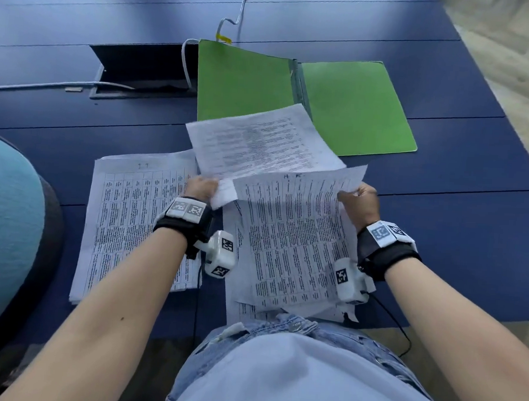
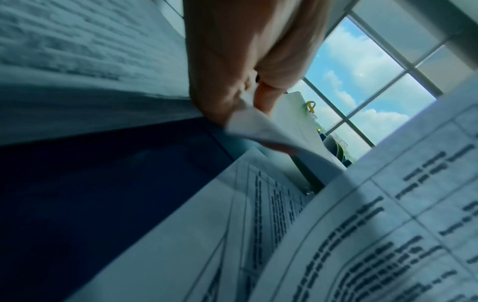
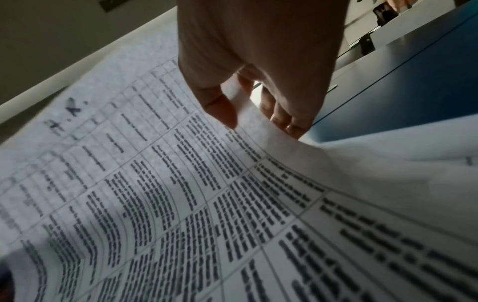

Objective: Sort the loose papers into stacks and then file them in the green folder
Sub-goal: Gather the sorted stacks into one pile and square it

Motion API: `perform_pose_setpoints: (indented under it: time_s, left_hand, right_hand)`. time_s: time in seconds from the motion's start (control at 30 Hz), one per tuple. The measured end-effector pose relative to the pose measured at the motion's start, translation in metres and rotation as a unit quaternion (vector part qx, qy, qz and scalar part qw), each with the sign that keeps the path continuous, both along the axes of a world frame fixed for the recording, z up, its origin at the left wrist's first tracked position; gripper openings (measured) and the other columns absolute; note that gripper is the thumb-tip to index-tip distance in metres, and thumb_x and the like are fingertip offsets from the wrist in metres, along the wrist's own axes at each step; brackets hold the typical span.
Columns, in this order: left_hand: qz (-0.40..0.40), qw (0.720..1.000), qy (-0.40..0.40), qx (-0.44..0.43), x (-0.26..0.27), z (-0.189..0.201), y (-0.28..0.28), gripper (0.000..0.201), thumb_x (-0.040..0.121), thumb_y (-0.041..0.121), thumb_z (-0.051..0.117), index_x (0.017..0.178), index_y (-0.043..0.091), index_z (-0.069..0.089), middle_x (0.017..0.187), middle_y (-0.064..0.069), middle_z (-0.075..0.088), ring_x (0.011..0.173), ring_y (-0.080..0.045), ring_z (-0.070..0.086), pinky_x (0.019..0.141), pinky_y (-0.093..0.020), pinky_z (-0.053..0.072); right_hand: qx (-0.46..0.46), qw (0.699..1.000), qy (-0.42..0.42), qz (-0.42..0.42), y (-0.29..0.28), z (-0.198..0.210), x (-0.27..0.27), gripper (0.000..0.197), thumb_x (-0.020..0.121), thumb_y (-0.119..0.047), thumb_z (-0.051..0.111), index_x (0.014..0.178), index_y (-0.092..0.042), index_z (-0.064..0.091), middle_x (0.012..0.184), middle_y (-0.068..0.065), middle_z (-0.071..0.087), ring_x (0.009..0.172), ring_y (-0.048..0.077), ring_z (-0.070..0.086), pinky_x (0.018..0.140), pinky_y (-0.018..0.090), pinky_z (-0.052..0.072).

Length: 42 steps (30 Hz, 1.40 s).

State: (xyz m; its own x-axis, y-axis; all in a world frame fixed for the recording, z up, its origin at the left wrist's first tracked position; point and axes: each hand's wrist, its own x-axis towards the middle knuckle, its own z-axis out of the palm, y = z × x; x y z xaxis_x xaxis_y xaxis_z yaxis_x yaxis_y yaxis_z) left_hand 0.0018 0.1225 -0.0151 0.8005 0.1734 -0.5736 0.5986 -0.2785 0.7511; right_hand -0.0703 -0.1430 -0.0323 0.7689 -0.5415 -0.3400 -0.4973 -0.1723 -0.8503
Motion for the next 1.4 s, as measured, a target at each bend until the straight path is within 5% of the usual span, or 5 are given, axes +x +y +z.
perform_pose_setpoints:
  time_s: [0.1, 0.3, 0.53, 0.83, 1.4]
  left_hand:
    - [-0.02, 0.99, 0.093, -0.099, -0.003, -0.002, -0.007, 0.02, 0.093, -0.002, 0.041, 0.077, 0.004, 0.051, 0.041, 0.0, 0.062, 0.043, -0.009, 0.059, 0.039, -0.015, 0.048]
    - [-0.152, 0.978, 0.139, -0.022, -0.014, -0.001, -0.019, 0.045, 0.093, -0.006, 0.027, 0.05, 0.008, 0.031, 0.02, 0.004, 0.031, 0.014, -0.002, 0.028, 0.022, -0.006, 0.021]
    - [-0.248, 0.94, 0.216, -0.089, -0.017, -0.026, -0.021, 0.022, 0.089, 0.005, 0.042, 0.066, 0.007, 0.043, 0.062, -0.003, 0.043, 0.038, -0.01, 0.041, 0.042, -0.014, 0.032]
    - [0.03, 0.968, 0.079, -0.237, -0.006, -0.015, -0.012, 0.018, 0.092, 0.009, 0.048, 0.083, 0.01, 0.062, 0.053, -0.001, 0.069, 0.056, -0.016, 0.065, 0.047, -0.019, 0.053]
    - [-0.186, 0.974, 0.005, 0.128, -0.013, -0.008, -0.076, 0.053, 0.079, 0.008, 0.055, 0.128, 0.001, 0.036, 0.133, -0.016, 0.035, 0.124, -0.03, 0.039, 0.108, -0.043, 0.036]
  right_hand:
    - [0.052, 0.999, 0.0, 0.014, 0.008, -0.002, 0.003, 0.011, 0.081, -0.009, 0.059, 0.087, -0.004, 0.067, 0.073, 0.001, 0.06, 0.073, 0.018, 0.053, 0.067, 0.028, 0.042]
    - [0.078, 0.996, -0.002, -0.051, 0.006, -0.01, 0.011, 0.026, 0.086, -0.006, 0.054, 0.064, -0.02, 0.053, 0.074, 0.004, 0.057, 0.064, 0.015, 0.05, 0.066, 0.029, 0.045]
    - [0.02, 0.983, 0.033, -0.182, 0.009, -0.005, 0.026, 0.026, 0.086, -0.002, 0.048, 0.099, -0.013, 0.028, 0.091, 0.007, 0.046, 0.091, 0.025, 0.047, 0.069, 0.026, 0.032]
    - [-0.034, 0.996, 0.058, -0.065, -0.011, 0.0, 0.014, 0.031, 0.084, 0.003, 0.042, 0.11, -0.002, 0.058, 0.111, 0.015, 0.063, 0.088, 0.021, 0.053, 0.078, 0.029, 0.044]
    - [-0.104, 0.989, 0.101, -0.02, 0.005, -0.003, -0.003, 0.033, 0.084, 0.002, 0.046, 0.117, 0.0, 0.046, 0.124, 0.017, 0.056, 0.115, 0.032, 0.05, 0.088, 0.032, 0.041]
